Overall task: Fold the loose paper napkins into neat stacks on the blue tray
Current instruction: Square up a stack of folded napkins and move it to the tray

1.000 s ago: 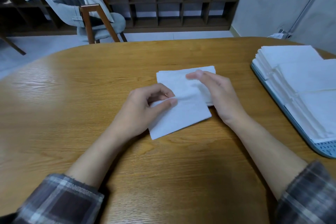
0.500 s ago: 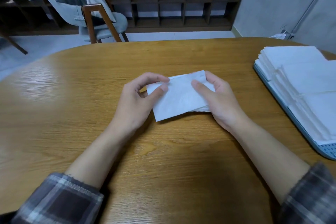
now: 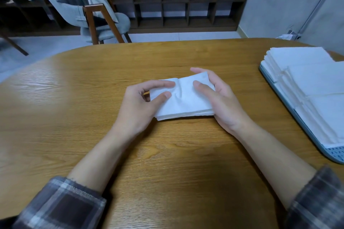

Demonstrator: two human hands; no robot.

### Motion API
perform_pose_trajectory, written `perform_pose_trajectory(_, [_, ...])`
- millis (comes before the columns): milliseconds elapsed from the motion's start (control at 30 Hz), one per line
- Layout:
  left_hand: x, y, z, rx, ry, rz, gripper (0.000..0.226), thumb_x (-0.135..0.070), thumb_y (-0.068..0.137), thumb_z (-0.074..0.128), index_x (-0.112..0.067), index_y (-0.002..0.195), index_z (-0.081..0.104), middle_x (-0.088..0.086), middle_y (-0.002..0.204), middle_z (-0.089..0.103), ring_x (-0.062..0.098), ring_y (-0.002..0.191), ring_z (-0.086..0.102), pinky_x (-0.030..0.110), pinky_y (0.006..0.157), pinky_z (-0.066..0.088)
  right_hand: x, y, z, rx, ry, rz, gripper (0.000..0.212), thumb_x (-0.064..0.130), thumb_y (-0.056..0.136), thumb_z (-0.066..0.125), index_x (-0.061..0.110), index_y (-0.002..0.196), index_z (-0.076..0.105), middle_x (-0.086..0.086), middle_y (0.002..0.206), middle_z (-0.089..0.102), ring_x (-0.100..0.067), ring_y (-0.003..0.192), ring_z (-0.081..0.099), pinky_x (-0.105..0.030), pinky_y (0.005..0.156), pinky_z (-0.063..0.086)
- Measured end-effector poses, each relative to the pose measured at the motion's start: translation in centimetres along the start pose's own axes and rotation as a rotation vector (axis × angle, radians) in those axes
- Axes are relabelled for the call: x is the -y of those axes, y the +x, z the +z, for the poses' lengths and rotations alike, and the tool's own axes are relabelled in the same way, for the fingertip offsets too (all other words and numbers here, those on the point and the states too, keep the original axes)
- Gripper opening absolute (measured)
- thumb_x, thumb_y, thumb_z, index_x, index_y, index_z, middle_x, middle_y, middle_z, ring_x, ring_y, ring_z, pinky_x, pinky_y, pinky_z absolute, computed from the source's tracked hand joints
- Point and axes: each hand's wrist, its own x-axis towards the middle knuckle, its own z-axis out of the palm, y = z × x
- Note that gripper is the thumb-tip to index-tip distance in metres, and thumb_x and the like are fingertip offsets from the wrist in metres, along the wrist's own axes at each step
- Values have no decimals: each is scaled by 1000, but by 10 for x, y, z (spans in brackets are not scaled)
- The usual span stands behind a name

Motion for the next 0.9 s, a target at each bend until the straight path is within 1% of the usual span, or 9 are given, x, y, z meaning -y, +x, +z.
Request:
perform_pose_trajectory(167, [0, 0, -1, 18, -24, -12, 20, -4, 96, 75, -18, 108, 82, -12, 104, 80, 0, 84, 70, 14, 73, 52, 0, -2, -2, 43, -80, -27, 48, 26, 99, 70, 50, 139, 59, 4, 137, 63, -19, 126, 63, -42, 108, 51])
perform_pose_trajectory(267, [-2, -1, -1, 18, -61, -35, 19, -5, 96, 74, -16, 110, 82, -11, 98, 80, 2, 76, 67, 15, 67, 51, -1, -2, -4, 41, -49, -17, 59, 19, 99, 72, 49, 145, 52, 3, 140, 64, -19, 126, 65, -46, 111, 52])
perform_pose_trajectory(367, [-4, -2, -2, 10, -125, -69, 18, -5, 96, 74, -13, 111, 81, -10, 91, 80, 4, 71, 66, 15, 62, 51, -1, -1, -4, 51, -47, 6, 64, 28, 93, 77, 54, 145, 50, 2, 145, 60, -20, 131, 62, -51, 114, 49])
perform_pose_trajectory(467, [-6, -3, 0, 23, -129, -95, 19, -4, 96, 74, -12, 112, 81, -4, 97, 81, 8, 76, 69, 17, 66, 55, -3, -3, -4, 67, -33, 7, 64, 19, 97, 75, 52, 146, 49, -2, 139, 65, -21, 124, 67, -50, 110, 52])
perform_pose_trajectory(567, [-5, -3, 2, 31, -102, -108, 19, -5, 95, 76, -13, 111, 81, -3, 108, 81, 8, 84, 73, 20, 74, 59, -2, -4, -3, 57, -69, -11, 66, 15, 96, 75, 51, 146, 50, -3, 140, 64, -23, 125, 66, -52, 109, 53])
perform_pose_trajectory(700, [-4, -3, 2, -8, -42, -124, 18, -5, 93, 79, -15, 108, 82, -4, 103, 81, 5, 78, 73, 16, 68, 54, 0, -3, -4, -6, -74, -30, 67, 9, 97, 73, 45, 148, 49, -3, 136, 67, -22, 120, 69, -52, 105, 56])
perform_pose_trajectory(767, [-1, -3, 2, -52, 46, -90, 18, -10, 92, 81, -20, 107, 82, -5, 107, 80, 3, 77, 68, 19, 71, 53, -1, -3, -4, -24, -44, -41, 68, 7, 97, 73, 43, 148, 49, -6, 133, 69, -24, 119, 70, -52, 104, 57])
perform_pose_trajectory(833, [0, -2, 2, -91, 138, -55, 25, -19, 93, 81, -26, 117, 76, -3, 117, 74, 5, 87, 66, 23, 79, 52, 1, -3, -5, -33, 59, -20, 70, 4, 96, 73, 42, 149, 49, -9, 129, 71, -27, 117, 72, -49, 100, 60])
perform_pose_trajectory(900, [-4, -3, 3, -60, 17, -129, 39, -30, 97, 76, -29, 134, 64, -2, 128, 69, 11, 106, 69, 27, 90, 57, 3, -3, -7, -15, 189, -1, 73, 1, 95, 72, 39, 151, 47, -10, 128, 73, -29, 118, 72, -45, 95, 61])
